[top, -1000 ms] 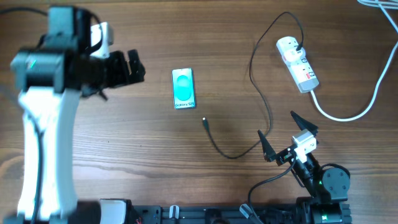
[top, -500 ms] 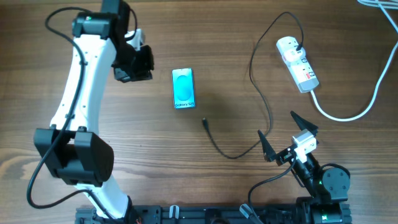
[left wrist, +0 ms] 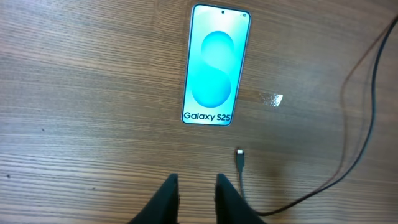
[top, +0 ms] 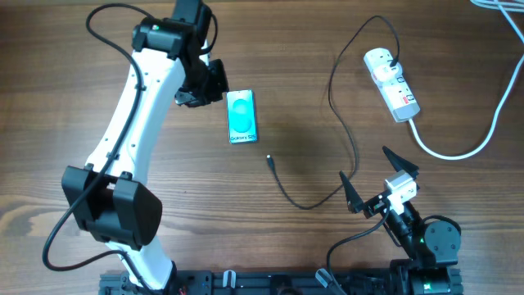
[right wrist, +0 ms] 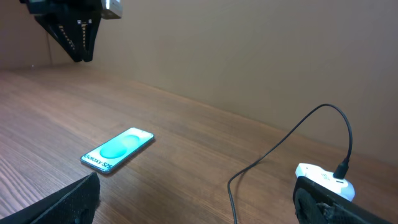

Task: Plug charger to phone and switch on socket
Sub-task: 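Move the left gripper forward over the Galaxy S25 phone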

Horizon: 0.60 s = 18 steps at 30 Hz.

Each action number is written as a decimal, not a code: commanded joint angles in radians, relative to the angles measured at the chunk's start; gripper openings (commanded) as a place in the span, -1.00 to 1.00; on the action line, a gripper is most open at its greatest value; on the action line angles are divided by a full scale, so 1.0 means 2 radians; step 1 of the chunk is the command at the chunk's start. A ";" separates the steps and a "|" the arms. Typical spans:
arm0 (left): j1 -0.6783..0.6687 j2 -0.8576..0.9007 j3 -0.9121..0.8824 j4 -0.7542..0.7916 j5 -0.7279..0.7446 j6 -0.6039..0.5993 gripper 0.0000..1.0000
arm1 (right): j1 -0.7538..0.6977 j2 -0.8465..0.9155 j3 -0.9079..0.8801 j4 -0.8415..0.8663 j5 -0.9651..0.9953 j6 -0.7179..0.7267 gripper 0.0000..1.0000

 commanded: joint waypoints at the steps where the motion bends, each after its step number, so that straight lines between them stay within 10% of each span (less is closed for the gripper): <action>1: -0.015 0.008 0.008 0.000 -0.031 -0.012 -0.42 | -0.002 -0.003 -0.001 0.003 -0.001 0.002 0.99; 4: -0.015 0.009 0.008 0.000 -0.031 -0.014 -0.14 | -0.002 -0.003 -0.001 0.003 -0.001 0.002 1.00; 7: -0.015 0.009 0.008 -0.005 -0.031 -0.014 1.00 | -0.002 -0.003 -0.001 0.003 -0.001 0.002 0.99; 18: -0.015 0.009 0.005 -0.006 -0.031 -0.014 1.00 | -0.002 -0.003 -0.001 0.003 -0.001 0.002 0.99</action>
